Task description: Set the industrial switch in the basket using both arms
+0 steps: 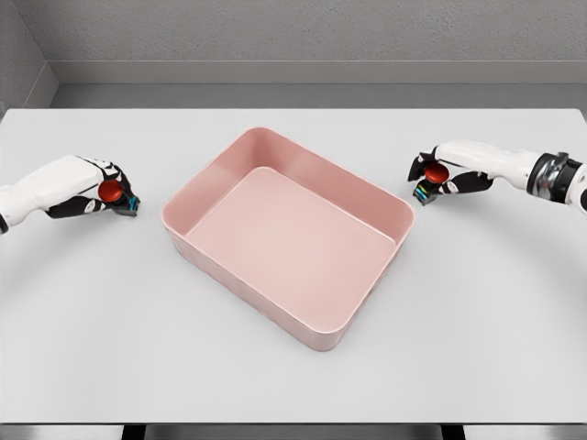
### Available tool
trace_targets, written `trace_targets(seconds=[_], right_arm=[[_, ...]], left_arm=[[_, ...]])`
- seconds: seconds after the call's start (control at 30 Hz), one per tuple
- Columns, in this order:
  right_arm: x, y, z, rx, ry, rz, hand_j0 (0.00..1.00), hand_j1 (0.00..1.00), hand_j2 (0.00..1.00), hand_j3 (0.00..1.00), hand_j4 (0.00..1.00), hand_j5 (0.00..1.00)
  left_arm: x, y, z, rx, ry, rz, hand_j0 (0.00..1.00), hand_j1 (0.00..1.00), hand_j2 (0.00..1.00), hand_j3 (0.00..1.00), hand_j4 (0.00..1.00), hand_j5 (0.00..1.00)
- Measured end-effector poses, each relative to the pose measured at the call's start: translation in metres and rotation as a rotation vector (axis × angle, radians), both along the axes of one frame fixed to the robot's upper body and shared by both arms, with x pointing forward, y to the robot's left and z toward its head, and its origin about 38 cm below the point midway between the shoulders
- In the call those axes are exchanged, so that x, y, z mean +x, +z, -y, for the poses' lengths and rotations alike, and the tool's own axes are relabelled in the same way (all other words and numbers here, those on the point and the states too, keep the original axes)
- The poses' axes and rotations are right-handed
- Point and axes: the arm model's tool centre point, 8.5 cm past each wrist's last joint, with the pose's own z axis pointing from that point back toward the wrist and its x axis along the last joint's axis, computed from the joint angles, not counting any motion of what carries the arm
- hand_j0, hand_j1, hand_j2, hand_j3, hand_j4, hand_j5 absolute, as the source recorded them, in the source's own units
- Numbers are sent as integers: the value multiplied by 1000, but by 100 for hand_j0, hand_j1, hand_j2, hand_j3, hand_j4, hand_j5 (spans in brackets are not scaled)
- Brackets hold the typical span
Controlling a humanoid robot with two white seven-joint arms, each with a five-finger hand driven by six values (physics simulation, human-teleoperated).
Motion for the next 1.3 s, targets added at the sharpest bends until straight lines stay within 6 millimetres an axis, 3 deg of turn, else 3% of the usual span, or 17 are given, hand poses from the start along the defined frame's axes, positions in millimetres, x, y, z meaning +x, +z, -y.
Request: trace_targets(seconds=[0.4,0.57,0.9,1.3], right_arm=[[8,22,0,-17,12,34,42,42,42,42,42,42],[5,29,-1,-29,32,44,42,42,42,42,42,42],[-2,54,6,-59,58,101,42,42,42,42,42,42],[-24,88,11,-125,136,182,42,42,42,42,42,42]], left_arm=[[11,28,-4,-6,4,57,46,46,46,46,46,46],[18,48,-2,-11,-1,98,46,46,46,46,46,46],[25,67,8,-45,-21,143,46,46,46,46,46,46],[28,86,43,-83,-107,200,46,46,46,46,46,46]])
